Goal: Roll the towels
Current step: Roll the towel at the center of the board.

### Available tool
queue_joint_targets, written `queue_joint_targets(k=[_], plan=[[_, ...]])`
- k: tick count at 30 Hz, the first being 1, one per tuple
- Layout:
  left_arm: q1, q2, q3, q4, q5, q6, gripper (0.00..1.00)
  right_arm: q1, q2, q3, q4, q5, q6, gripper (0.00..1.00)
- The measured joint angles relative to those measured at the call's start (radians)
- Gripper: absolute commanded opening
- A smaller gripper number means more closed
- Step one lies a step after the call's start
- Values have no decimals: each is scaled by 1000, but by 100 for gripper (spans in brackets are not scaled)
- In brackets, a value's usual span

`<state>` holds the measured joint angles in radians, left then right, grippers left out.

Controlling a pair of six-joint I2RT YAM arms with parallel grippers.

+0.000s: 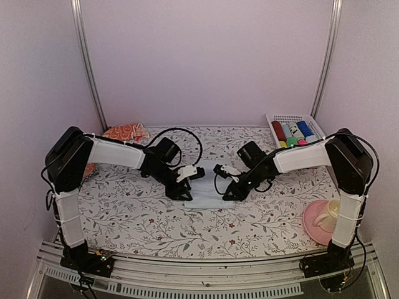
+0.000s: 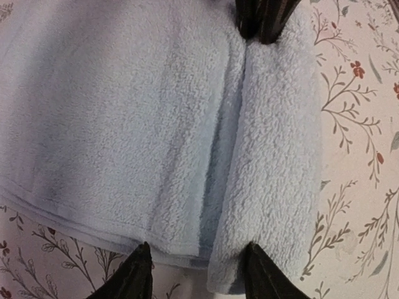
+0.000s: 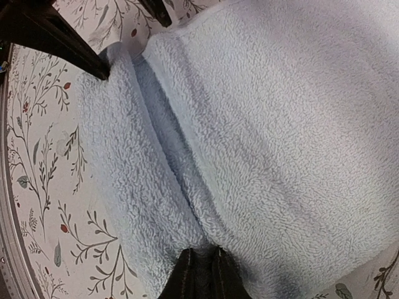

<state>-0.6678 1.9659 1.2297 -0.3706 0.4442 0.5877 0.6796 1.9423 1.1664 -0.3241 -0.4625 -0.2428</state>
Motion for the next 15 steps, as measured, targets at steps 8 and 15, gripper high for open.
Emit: queue_joint_targets(k=[8, 15], plan=[[-6, 27, 8, 37, -60, -17, 49, 0, -15, -27, 26, 27, 23, 12], [-7, 4, -7, 62, -93, -12, 66, 0, -15, -28, 30, 35, 32, 12]])
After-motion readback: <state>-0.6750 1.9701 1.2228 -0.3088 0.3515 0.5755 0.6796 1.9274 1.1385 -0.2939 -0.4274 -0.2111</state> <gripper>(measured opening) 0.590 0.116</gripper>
